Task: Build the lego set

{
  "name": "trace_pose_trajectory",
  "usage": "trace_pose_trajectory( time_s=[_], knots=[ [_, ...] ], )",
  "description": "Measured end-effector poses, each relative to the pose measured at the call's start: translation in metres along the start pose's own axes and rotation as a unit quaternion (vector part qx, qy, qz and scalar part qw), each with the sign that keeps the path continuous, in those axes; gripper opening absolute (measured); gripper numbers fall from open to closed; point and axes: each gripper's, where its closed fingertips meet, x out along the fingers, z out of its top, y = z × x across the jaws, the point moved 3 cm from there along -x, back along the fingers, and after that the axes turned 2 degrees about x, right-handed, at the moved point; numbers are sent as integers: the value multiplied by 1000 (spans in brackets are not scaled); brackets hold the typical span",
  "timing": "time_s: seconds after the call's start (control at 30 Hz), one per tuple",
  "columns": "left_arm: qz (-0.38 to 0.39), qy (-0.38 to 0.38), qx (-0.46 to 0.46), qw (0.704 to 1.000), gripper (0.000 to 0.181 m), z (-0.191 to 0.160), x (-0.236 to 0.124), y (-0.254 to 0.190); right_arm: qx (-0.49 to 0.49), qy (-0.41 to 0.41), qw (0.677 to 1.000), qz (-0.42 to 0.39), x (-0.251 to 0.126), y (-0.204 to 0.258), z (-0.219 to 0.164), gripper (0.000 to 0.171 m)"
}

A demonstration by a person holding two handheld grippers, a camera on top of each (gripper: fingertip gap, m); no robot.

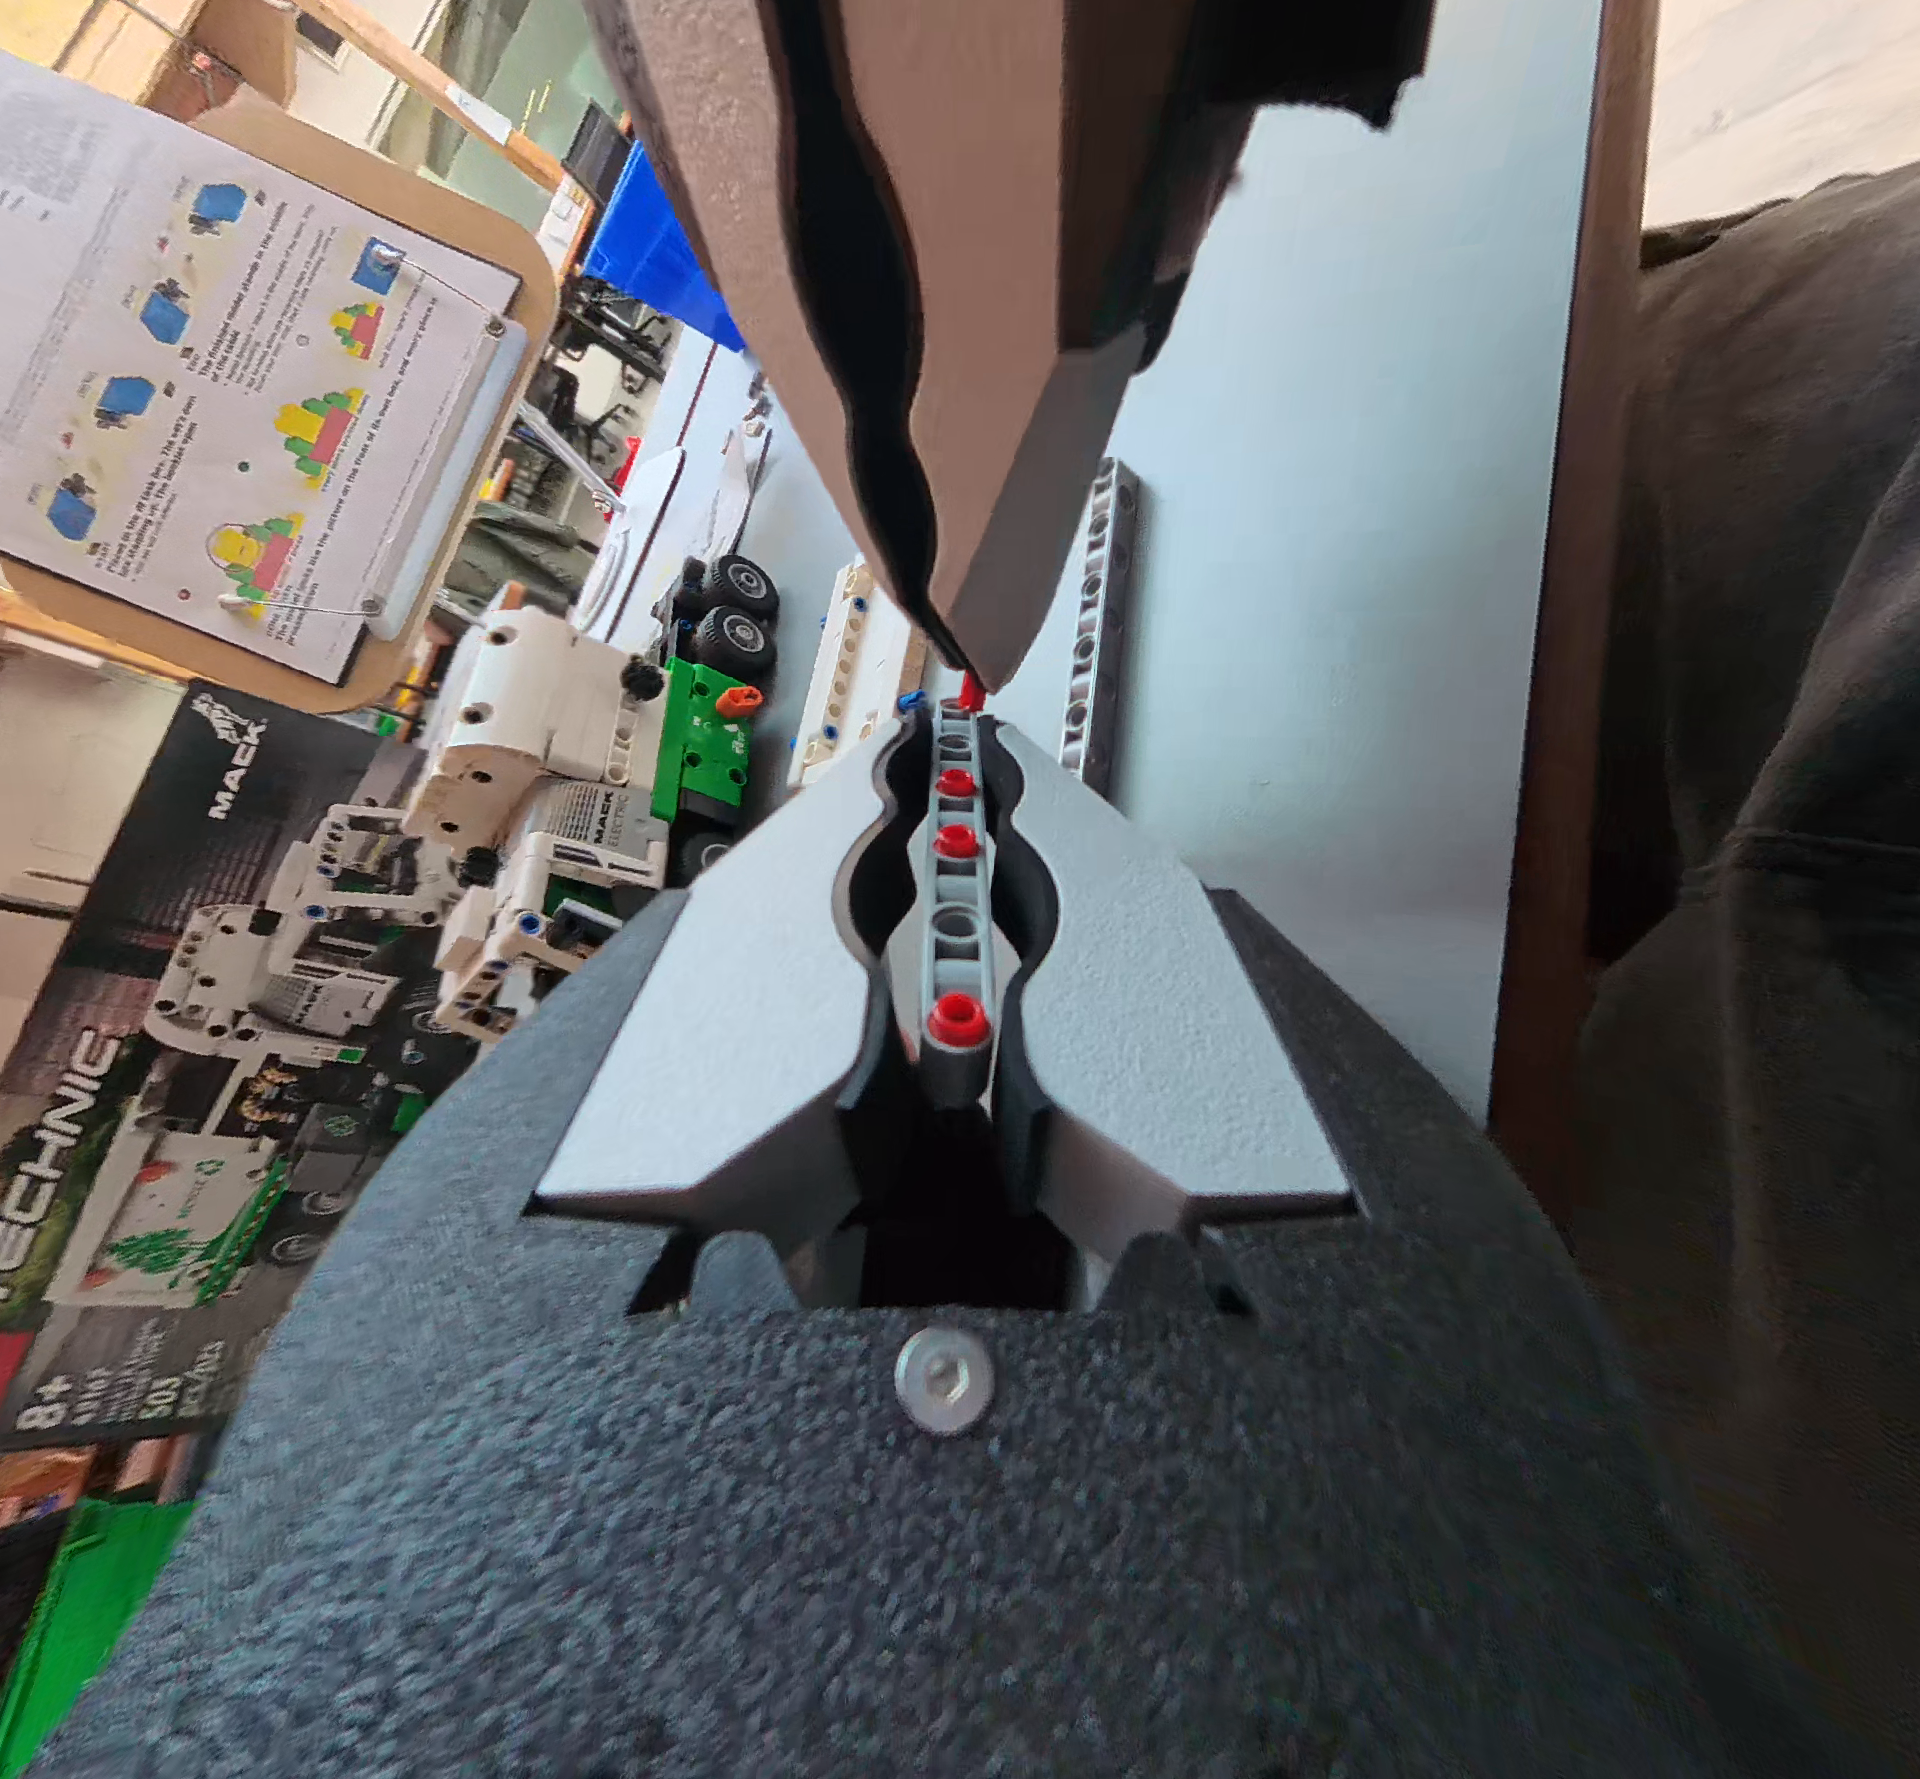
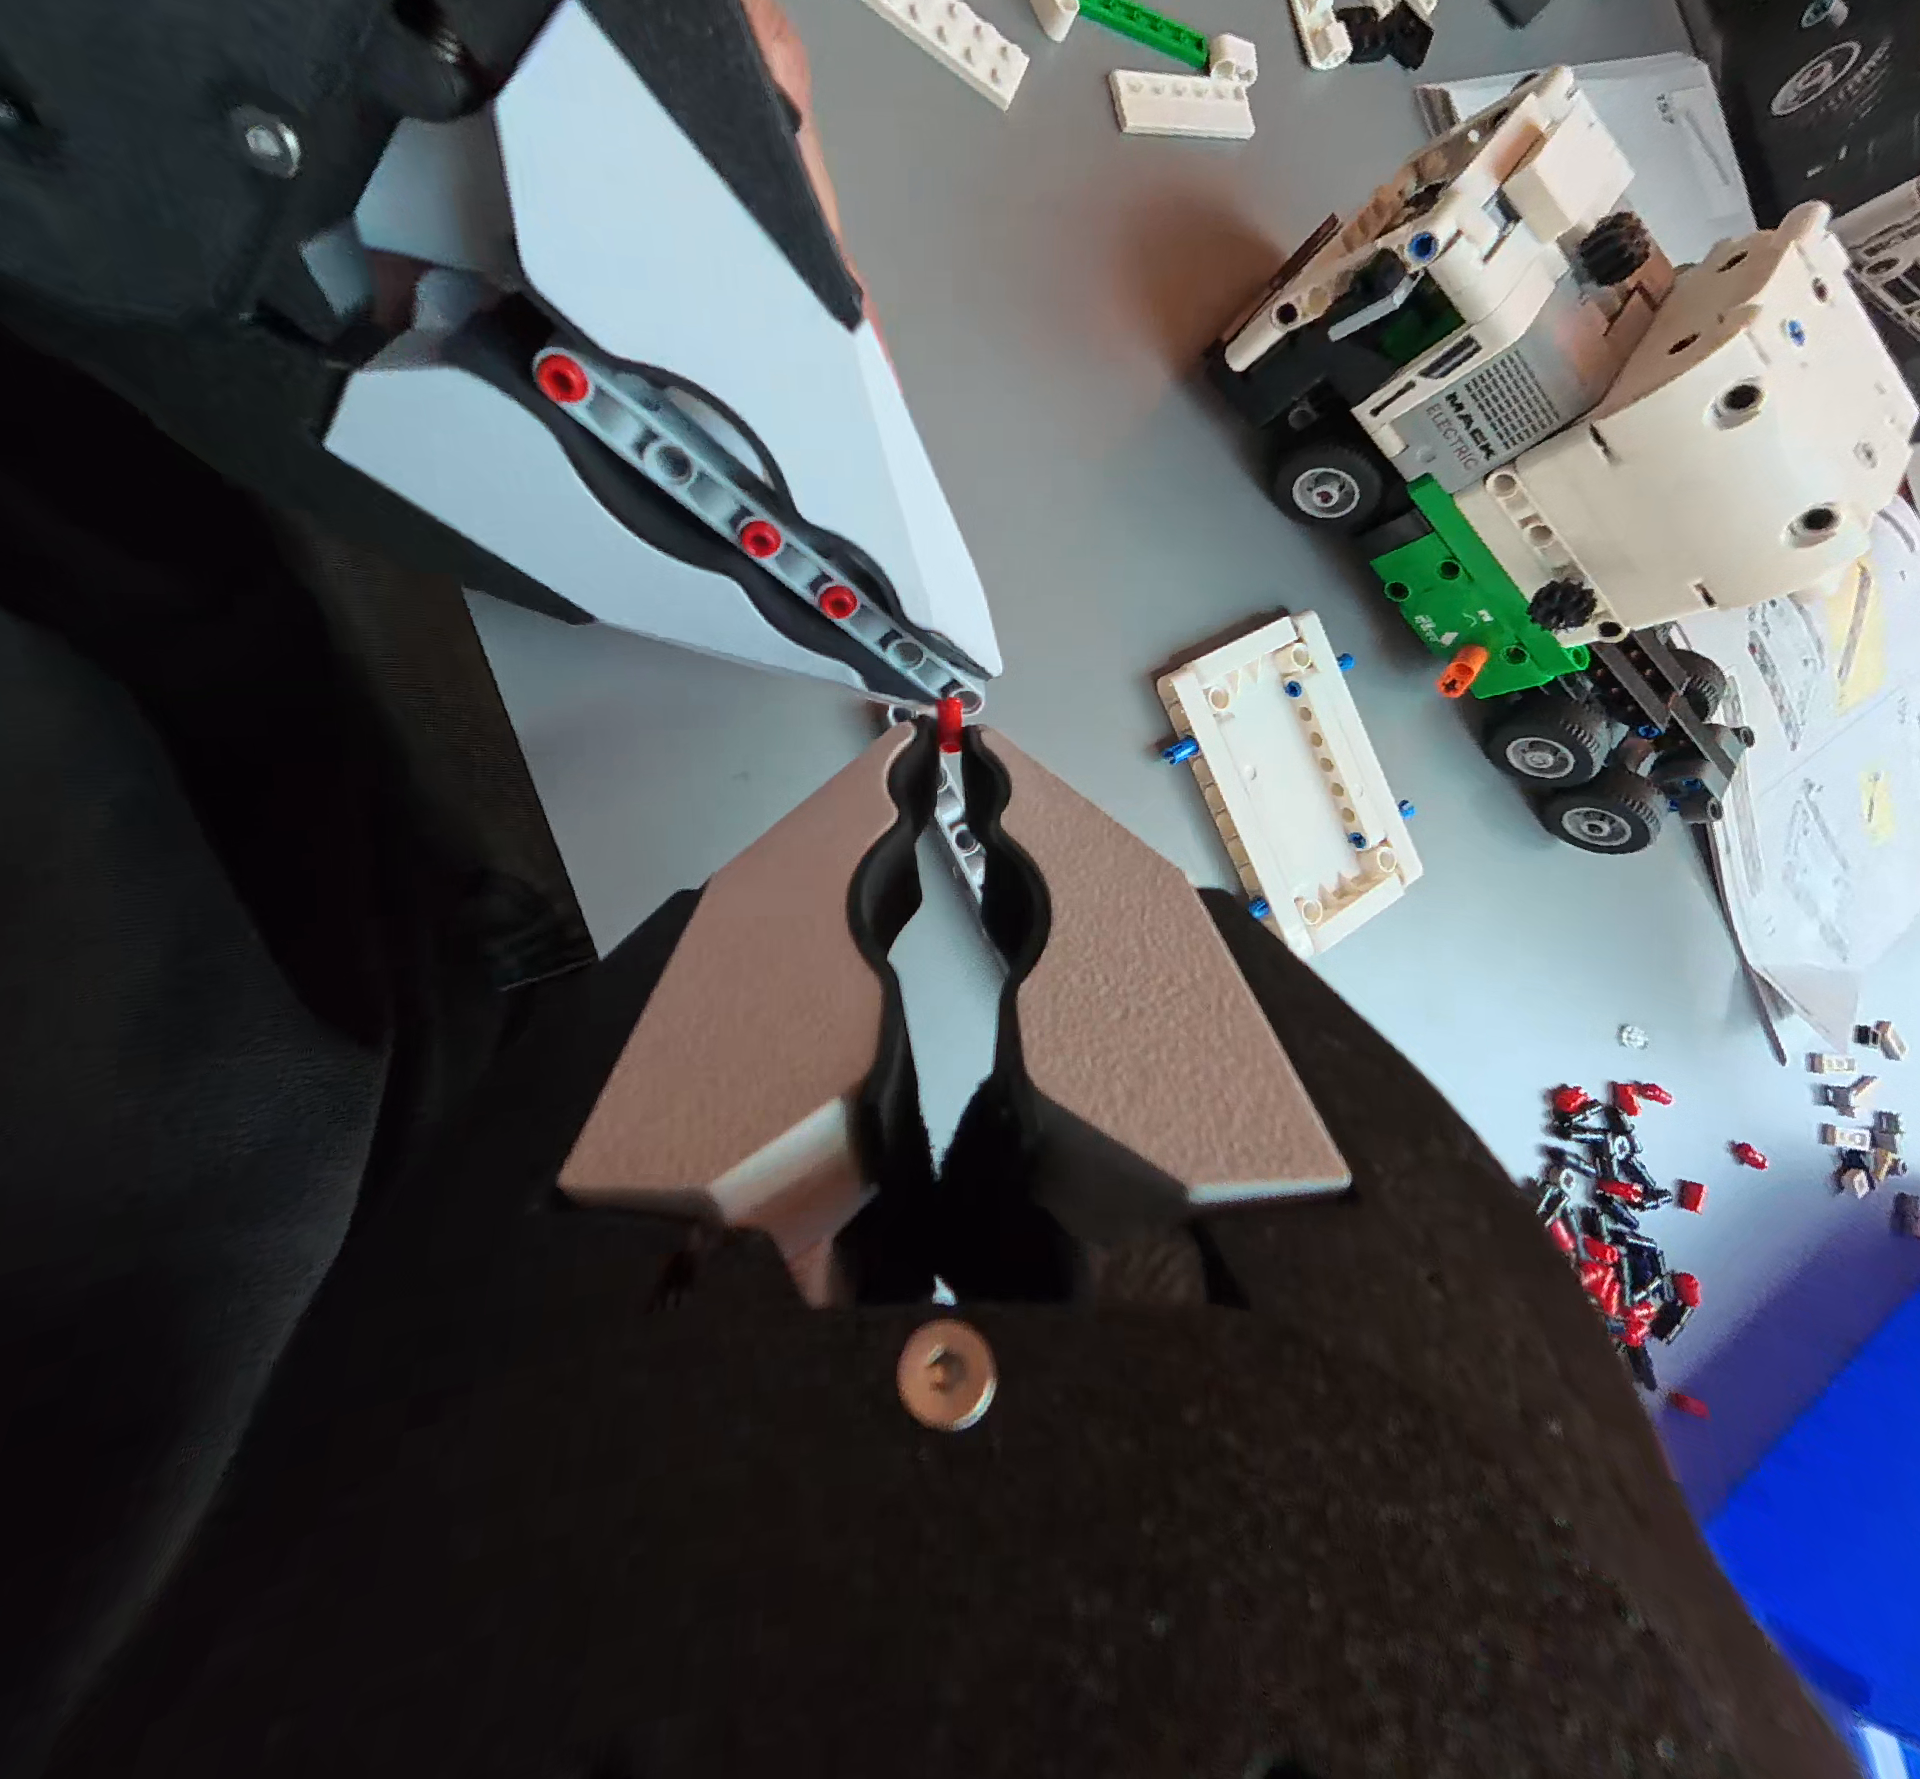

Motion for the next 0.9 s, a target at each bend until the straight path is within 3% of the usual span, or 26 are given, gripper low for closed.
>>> trace_pose_trajectory(
  time_s=[0.73, 0.9],
  knots=[
    [18, 24, 48, 998, 7, -3, 2, -3, 20, 3, 1000, -10, 6, -1, -1, 3],
    [16, 29, 64, 997, 7, -4, 3, -6, -22, 11, 999, -21, 7, 1, -2, 3]
  ],
)
